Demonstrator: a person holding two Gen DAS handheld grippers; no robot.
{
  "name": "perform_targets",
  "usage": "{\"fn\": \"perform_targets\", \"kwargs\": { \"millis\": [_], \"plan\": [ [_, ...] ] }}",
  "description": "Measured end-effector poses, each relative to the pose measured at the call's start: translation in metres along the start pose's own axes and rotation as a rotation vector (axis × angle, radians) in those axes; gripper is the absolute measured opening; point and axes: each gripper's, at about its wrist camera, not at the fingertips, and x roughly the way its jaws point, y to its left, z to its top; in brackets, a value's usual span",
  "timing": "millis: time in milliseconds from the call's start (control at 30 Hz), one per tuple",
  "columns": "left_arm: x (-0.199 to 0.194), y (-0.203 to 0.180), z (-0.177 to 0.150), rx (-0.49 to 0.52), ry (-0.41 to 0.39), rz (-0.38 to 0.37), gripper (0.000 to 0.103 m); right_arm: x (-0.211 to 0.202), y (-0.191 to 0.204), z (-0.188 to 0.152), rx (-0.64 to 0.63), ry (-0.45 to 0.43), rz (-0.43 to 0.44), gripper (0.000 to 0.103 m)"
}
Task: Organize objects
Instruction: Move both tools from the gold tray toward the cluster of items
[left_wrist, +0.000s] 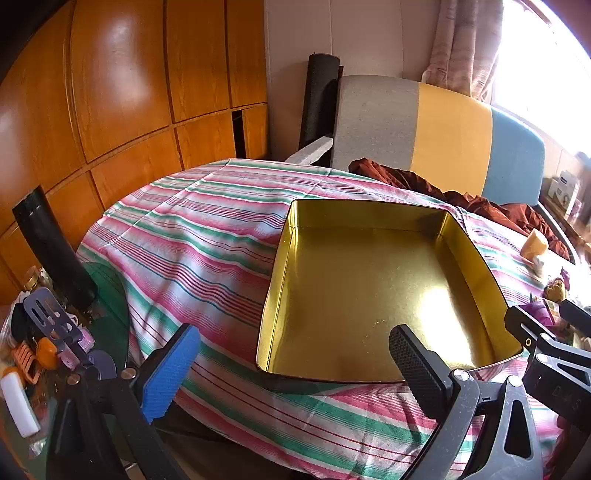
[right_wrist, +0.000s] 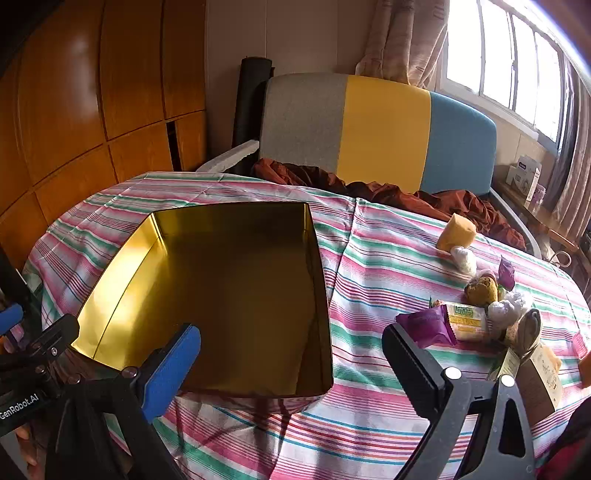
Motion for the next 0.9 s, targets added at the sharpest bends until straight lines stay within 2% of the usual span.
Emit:
{"fn": "perform_targets", "kwargs": {
  "millis": [667,767,900],
  "plan": [
    [-0.002,-0.021,0.001,0.084,-0.011,-0.017,0.103,0.001,-0.031,-0.001,0.037,0.004,-0.007,0.101],
    [-0.005,-0.028,0.001,0.115,-0.020,-0.067,0.103,0.001,-0.045,-0.003,0.059,0.006,-0.010,0.101],
    [-0.006,-0.037,0.002,0.121,0.005,-0.240,0.103,0.003,-0.069,-0.007,0.092,0.015,-0.025,0.101]
  ]
}}
